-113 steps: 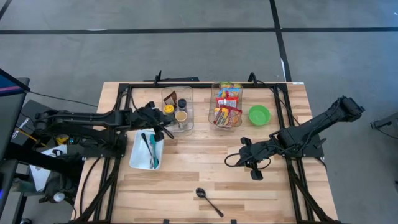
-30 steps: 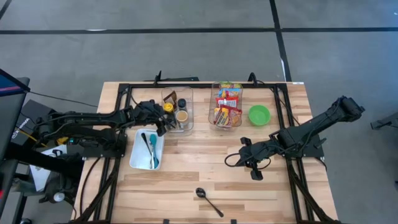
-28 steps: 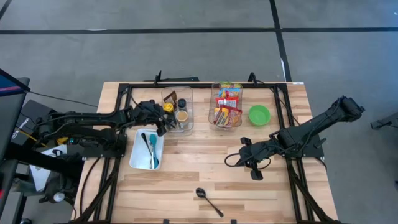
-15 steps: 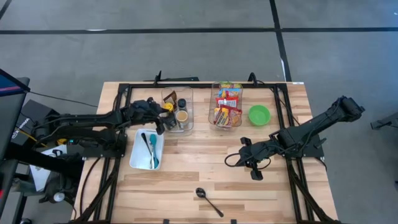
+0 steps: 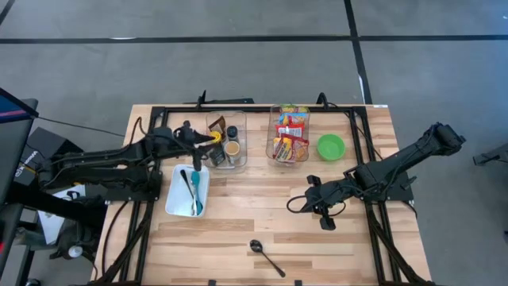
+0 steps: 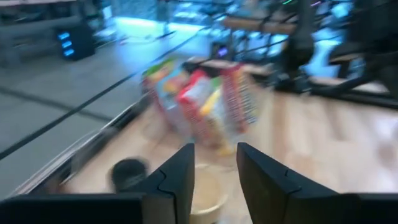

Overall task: Pick & Place Food Item
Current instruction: Put the black spoon into the white bin

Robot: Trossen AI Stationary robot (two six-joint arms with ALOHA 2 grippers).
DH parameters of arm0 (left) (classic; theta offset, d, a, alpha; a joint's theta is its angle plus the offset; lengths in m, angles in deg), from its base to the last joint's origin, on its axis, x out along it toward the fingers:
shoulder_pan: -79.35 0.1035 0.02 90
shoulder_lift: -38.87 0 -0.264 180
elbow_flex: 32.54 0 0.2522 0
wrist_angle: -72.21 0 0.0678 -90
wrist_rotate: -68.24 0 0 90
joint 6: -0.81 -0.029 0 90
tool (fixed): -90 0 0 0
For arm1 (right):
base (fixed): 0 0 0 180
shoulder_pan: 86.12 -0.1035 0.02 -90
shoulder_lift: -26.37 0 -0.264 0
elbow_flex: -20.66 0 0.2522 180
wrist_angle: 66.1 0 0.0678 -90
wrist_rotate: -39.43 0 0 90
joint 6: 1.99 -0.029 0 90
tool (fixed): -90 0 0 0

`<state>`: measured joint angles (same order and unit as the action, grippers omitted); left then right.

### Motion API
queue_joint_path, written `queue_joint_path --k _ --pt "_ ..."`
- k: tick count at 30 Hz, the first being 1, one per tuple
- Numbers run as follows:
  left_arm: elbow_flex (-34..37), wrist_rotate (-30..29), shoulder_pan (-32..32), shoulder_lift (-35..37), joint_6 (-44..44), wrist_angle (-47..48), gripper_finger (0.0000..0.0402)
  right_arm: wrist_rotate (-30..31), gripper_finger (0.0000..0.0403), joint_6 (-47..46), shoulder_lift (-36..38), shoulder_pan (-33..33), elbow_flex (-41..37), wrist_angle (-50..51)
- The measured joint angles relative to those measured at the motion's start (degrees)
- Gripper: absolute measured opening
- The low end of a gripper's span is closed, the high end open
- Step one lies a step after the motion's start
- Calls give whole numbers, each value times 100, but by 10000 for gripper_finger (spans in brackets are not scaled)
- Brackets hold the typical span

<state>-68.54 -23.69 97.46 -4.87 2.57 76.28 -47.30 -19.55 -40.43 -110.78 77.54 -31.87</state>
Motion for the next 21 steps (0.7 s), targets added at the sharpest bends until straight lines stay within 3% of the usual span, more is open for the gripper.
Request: queue_joint_path --k 7,14,21 --pt "-2 542 -631 53 23 -291 92 0 0 -215 1 0 0 -34" --pt "-2 542 -1541 53 25 -440 68 -1 0 -696 1 0 0 -171" --pt "-4 543 -2466 51 161 -607 43 0 0 -710 0 0 0 -1017"
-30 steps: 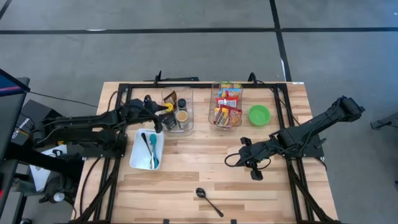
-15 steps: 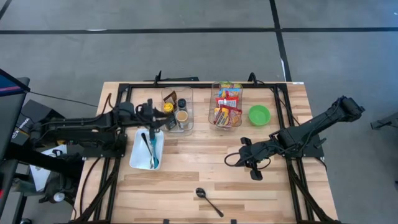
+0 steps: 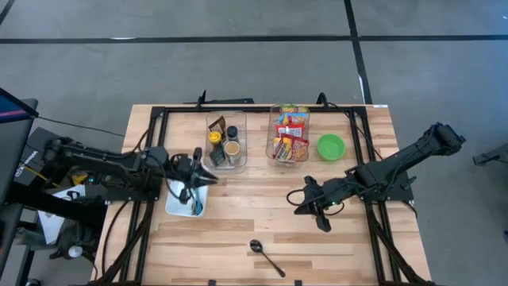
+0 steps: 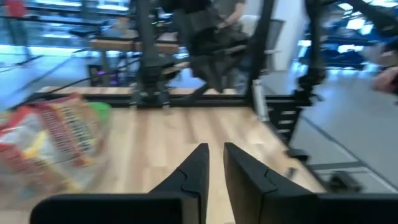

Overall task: Pick & Place Food Item
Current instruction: Put the black spoon into the white bin

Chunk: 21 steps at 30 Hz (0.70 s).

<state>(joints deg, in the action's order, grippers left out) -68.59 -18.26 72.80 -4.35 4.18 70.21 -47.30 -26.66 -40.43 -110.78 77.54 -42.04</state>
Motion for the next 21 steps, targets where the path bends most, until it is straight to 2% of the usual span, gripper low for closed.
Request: queue_joint_path --k 4,11,16,21 --pt "0 0 -449 0 211 -161 30 0 0 -29 1 0 0 -644" --pt "0 1 -1058 0 306 -711 13 0 0 -236 1 0 0 -2390" --pt "-4 1 -1200 0 302 -842 8 0 0 -236 -1 0 0 -3570" --pt "-4 -1 -1217 -12 308 -840 8 -5 0 -212 -1 0 0 -4235"
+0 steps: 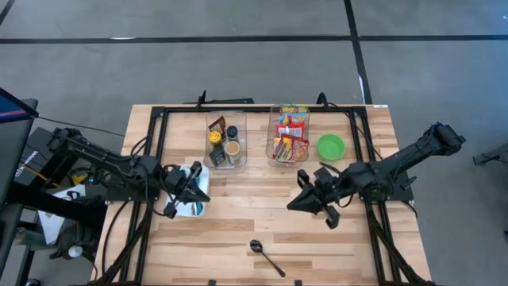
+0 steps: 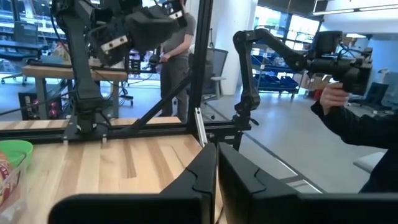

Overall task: Pick & Place Food Item
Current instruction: Put the black spoon into the white bin

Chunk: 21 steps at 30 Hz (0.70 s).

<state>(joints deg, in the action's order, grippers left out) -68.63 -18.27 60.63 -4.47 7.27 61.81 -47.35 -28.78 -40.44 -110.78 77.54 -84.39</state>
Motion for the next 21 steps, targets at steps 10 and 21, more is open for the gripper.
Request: queue_joint_path --k 10,21 --pt "-4 2 -245 -366 116 -64 8 -13 0 20 0 9 0 -61" --pt "-2 2 -624 -1307 153 -440 4 49 0 -278 0 185 0 103"
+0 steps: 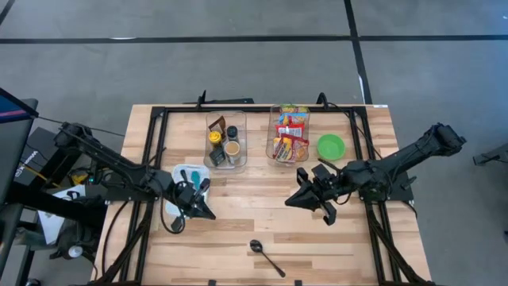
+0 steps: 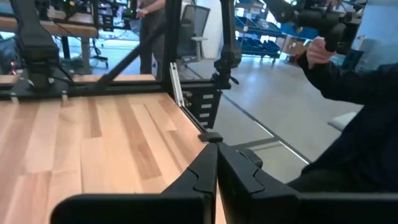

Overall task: Pick & Place Food Item
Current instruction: Put the black spoon into the white bin

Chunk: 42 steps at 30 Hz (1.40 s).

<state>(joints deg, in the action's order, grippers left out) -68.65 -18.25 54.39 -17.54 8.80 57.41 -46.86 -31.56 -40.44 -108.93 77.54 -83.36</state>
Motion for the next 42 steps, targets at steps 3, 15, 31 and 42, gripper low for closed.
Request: queue_joint_path --k 3,15,31,42 --pt "0 0 -41 -99 0 -22 5 114 0 -110 -7 81 0 275" --pt "2 -2 -43 -111 0 -45 2 718 0 -792 -569 13 8 981" --pt "4 -2 -43 -109 0 -63 2 1215 0 -1763 -2316 -265 777 1583" --pt "4 -4 -43 -109 0 -63 2 1885 0 -2343 -3560 -601 3395 5593"
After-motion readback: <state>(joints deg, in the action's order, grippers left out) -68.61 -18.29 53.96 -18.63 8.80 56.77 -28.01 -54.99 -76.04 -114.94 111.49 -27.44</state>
